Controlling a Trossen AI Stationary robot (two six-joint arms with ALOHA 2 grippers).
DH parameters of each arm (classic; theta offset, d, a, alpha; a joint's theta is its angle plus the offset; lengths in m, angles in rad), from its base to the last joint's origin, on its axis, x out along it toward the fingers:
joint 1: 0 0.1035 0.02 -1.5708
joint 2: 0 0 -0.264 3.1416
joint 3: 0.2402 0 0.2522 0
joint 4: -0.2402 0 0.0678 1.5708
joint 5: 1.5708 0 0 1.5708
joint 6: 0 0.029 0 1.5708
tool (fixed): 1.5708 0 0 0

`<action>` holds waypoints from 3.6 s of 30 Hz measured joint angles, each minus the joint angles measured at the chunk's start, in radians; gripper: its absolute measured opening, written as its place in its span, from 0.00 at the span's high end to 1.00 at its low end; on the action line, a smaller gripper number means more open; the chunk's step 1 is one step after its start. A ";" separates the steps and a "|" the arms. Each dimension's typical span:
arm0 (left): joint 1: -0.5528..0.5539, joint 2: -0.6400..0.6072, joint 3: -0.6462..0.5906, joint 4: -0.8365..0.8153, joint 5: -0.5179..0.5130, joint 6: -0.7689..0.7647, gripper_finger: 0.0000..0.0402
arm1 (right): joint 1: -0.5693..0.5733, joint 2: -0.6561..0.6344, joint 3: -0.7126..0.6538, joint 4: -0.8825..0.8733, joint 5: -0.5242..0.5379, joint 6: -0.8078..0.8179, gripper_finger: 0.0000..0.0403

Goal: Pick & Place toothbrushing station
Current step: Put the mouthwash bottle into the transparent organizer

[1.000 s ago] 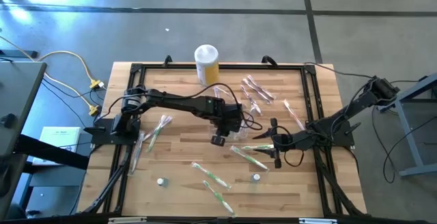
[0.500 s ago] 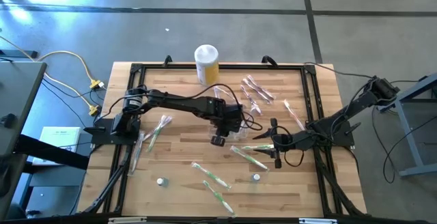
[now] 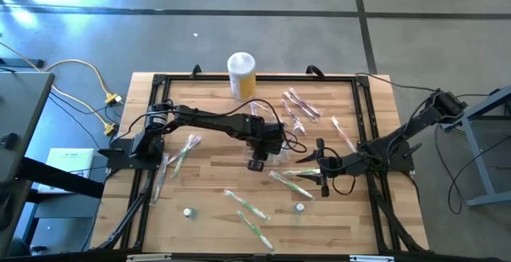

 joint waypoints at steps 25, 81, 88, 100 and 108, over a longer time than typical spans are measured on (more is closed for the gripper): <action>-0.001 0.000 0.000 -0.007 0.001 -0.003 0.67 | 0.000 0.000 0.000 0.000 0.000 0.000 0.52; -0.042 -0.118 0.119 -0.428 -0.102 -0.273 0.67 | 0.000 0.000 0.000 -0.024 0.008 -0.005 0.52; -0.064 -0.118 0.118 -0.544 -0.106 -0.352 0.67 | 0.000 0.000 0.000 -0.010 0.011 -0.036 0.52; -0.230 -0.117 0.118 -0.643 -0.102 -0.389 0.67 | 0.000 0.000 0.006 0.017 -0.050 -0.038 0.52; -0.330 -0.117 0.118 -0.644 -0.121 -0.417 0.67 | 0.044 0.002 0.141 -0.157 -0.100 -0.027 0.52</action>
